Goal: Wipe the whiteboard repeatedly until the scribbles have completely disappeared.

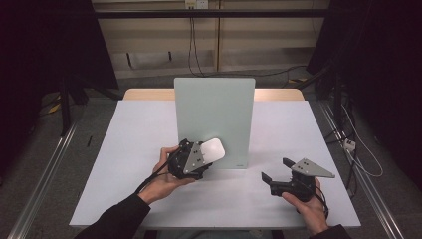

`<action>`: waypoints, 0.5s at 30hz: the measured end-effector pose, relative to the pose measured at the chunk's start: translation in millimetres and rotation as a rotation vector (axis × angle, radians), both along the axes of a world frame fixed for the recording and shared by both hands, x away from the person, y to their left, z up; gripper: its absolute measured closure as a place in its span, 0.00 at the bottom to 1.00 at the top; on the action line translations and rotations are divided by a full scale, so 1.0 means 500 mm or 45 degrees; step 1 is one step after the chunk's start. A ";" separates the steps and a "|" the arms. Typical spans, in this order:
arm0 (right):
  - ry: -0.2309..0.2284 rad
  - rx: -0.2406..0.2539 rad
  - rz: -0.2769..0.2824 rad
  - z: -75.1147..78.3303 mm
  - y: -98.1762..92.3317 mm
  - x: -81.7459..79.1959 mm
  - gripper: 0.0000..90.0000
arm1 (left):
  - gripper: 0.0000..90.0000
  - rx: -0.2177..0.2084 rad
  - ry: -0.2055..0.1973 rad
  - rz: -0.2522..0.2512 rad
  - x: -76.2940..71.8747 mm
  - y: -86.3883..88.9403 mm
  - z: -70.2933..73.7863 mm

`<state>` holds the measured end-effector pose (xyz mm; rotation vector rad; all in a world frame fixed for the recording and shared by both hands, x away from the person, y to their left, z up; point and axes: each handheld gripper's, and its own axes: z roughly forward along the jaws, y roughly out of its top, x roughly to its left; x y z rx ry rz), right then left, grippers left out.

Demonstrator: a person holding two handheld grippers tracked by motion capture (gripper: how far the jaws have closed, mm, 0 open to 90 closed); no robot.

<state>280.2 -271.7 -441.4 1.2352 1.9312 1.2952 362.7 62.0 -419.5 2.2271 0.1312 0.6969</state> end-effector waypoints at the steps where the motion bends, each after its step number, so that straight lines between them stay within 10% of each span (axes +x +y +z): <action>1: 0.000 0.001 0.000 0.000 0.000 0.000 0.08 | 0.35 0.011 0.003 -0.005 -0.001 -0.001 -0.004; 15: -0.006 0.002 0.003 0.001 0.000 -0.001 0.08 | 0.35 0.020 0.063 -0.010 -0.006 -0.004 -0.020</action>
